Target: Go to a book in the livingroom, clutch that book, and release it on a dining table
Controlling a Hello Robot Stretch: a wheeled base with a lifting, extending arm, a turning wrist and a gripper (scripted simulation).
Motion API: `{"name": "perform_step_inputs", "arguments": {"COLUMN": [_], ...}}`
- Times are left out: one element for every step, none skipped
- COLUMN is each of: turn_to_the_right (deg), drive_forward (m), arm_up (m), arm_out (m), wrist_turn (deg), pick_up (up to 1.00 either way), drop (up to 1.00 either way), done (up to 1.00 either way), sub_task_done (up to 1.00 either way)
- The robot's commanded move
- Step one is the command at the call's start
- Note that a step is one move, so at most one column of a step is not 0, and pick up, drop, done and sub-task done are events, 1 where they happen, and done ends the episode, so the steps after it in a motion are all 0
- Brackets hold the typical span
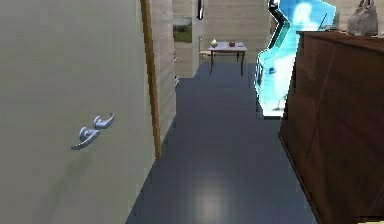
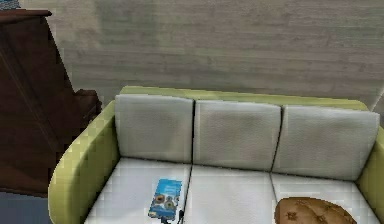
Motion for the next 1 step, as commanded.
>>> {"name": "perform_step_inputs", "arguments": {"turn_to_the_right": [0.0], "drive_forward": [0.0], "arm_up": [0.1], "arm_out": [0.0], "wrist_turn": [0.0], "pick_up": [0.0], "drop": [0.0], "done": [0.0], "sub_task_done": [0.0]}}
